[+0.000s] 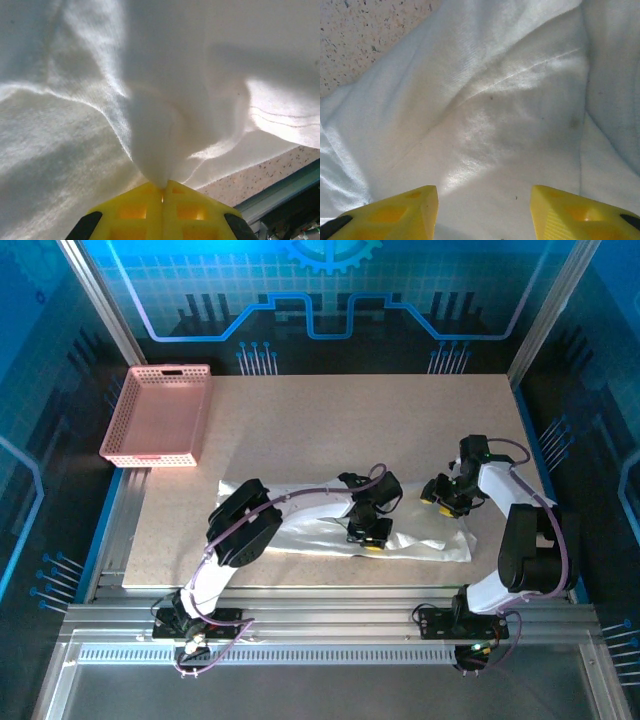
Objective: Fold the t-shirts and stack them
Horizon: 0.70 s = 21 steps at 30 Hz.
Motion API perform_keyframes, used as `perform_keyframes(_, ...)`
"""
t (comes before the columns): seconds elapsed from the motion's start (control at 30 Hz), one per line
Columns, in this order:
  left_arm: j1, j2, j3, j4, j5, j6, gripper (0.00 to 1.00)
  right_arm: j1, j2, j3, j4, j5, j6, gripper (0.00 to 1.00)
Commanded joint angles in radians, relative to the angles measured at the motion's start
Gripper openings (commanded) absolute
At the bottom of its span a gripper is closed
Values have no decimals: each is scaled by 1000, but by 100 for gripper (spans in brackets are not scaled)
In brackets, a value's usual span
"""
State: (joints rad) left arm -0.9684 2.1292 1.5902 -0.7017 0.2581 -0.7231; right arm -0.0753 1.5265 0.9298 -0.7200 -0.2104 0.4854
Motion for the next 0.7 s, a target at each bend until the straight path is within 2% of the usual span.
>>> perform_keyframes(0.0, 6, -50, -37, -26, 3, 34, 0, 14, 5, -4, -6, 2, 1, 53)
perform_keyframes(0.5, 16, -87, -90, -21, 7, 48, 0, 43, 3, -31, 1, 49, 16, 55)
perform_keyframes(0.6, 16, -116, -101, -2, 26, 48, 33, 47, 1, -30, 8, 62, 13, 55)
perform_keyframes(0.67, 16, -150, -98, 2, 36, 47, 43, 48, 0, -21, 8, 66, 9, 55)
